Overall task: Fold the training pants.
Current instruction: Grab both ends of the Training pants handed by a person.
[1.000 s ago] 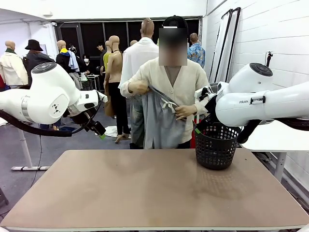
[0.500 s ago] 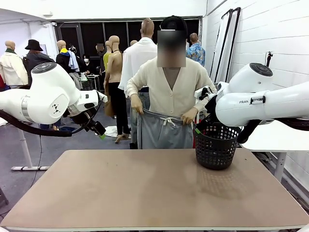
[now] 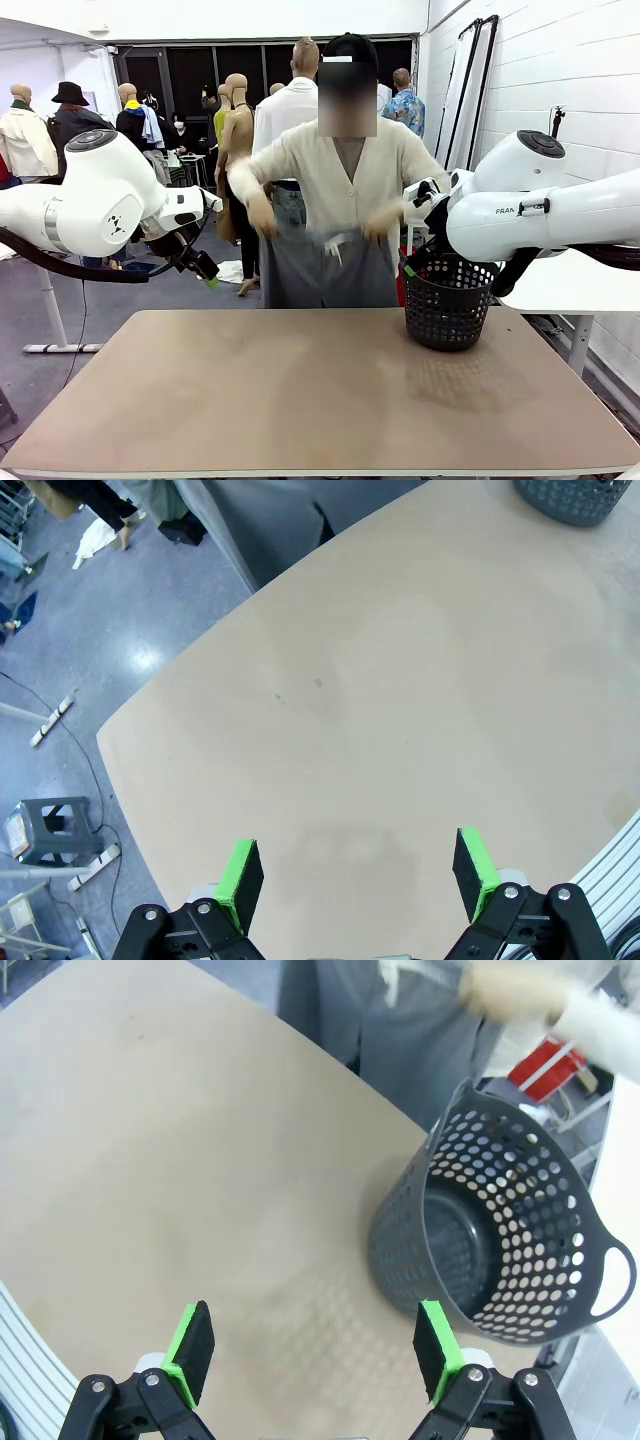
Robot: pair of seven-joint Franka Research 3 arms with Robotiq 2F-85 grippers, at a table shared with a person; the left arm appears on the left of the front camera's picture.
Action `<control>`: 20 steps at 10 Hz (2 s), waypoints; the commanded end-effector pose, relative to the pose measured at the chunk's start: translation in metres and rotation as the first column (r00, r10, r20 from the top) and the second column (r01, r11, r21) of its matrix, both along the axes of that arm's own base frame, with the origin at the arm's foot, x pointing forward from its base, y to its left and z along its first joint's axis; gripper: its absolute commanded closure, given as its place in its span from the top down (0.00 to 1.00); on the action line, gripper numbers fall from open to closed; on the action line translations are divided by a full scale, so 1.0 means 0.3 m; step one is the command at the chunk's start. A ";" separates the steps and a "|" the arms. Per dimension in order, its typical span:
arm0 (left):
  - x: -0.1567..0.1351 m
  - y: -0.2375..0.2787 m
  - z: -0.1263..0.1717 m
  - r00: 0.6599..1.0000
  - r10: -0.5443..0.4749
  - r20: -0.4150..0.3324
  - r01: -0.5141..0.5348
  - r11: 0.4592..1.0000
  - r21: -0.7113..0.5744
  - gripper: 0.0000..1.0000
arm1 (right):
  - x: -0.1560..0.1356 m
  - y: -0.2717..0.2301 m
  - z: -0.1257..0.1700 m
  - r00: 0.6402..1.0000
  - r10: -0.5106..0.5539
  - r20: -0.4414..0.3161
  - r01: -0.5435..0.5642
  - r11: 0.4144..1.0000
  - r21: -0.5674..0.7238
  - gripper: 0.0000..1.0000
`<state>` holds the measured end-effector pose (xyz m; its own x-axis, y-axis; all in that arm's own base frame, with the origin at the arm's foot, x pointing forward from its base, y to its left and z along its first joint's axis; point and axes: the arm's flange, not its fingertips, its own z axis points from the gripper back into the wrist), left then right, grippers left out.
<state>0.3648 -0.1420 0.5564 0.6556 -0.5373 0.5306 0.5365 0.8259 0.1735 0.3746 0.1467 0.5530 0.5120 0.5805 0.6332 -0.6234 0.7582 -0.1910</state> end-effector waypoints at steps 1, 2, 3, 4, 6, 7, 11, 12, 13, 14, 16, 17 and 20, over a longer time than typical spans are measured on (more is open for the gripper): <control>0.000 0.001 -0.001 1.000 0.001 -0.004 -0.001 1.000 0.000 1.00 | 0.001 -0.002 0.000 1.000 0.002 -0.001 -0.002 1.000 0.003 1.00; 0.000 0.001 -0.001 1.000 0.001 -0.004 -0.001 1.000 0.000 1.00 | 0.001 -0.002 0.000 1.000 0.002 -0.001 -0.002 1.000 0.003 1.00; 0.000 0.001 -0.001 1.000 0.001 -0.004 -0.001 1.000 0.000 1.00 | 0.001 -0.002 0.000 1.000 0.002 -0.001 -0.002 1.000 0.003 1.00; 0.000 0.001 -0.001 1.000 0.001 -0.004 -0.001 1.000 0.000 1.00 | 0.001 -0.002 0.000 1.000 0.002 -0.001 -0.002 1.000 0.003 1.00; 0.000 0.001 -0.001 1.000 0.001 -0.004 -0.001 1.000 0.000 1.00 | 0.001 -0.002 0.000 1.000 0.002 -0.001 -0.002 1.000 0.003 1.00; 0.000 0.001 -0.001 1.000 0.001 -0.004 -0.001 1.000 0.000 1.00 | 0.001 -0.002 0.000 1.000 0.002 -0.001 -0.002 1.000 0.003 1.00; 0.000 0.001 -0.001 1.000 0.001 -0.004 -0.001 1.000 0.000 1.00 | 0.001 -0.002 0.000 1.000 0.002 -0.001 -0.002 1.000 0.003 1.00; 0.000 0.001 -0.001 1.000 0.001 -0.004 -0.001 1.000 0.000 1.00 | 0.001 -0.002 0.000 1.000 0.002 -0.001 -0.002 1.000 0.003 1.00; 0.000 0.001 -0.001 1.000 0.001 -0.004 -0.001 1.000 0.000 1.00 | 0.001 -0.002 0.000 1.000 0.002 -0.001 -0.002 1.000 0.003 1.00; 0.000 0.001 -0.001 1.000 0.001 -0.004 -0.001 1.000 0.000 1.00 | 0.001 -0.002 0.000 1.000 0.002 -0.001 -0.002 1.000 0.003 1.00; 0.000 0.001 -0.001 1.000 0.001 -0.004 -0.001 1.000 0.000 1.00 | 0.001 -0.002 0.000 1.000 0.002 -0.001 -0.002 1.000 0.003 1.00; 0.000 0.001 -0.001 1.000 0.001 -0.004 -0.001 1.000 0.000 1.00 | 0.001 -0.002 0.000 1.000 0.002 -0.001 -0.002 1.000 0.003 1.00; 0.000 0.001 -0.001 1.000 0.001 -0.004 -0.001 1.000 0.000 1.00 | 0.001 -0.002 0.000 1.000 0.002 -0.001 -0.002 1.000 0.003 1.00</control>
<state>0.3648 -0.1420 0.5564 0.6556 -0.5373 0.5306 0.5365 0.8259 0.1735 0.3746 0.1466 0.5530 0.5122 0.5805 0.6331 -0.6231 0.7584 -0.1913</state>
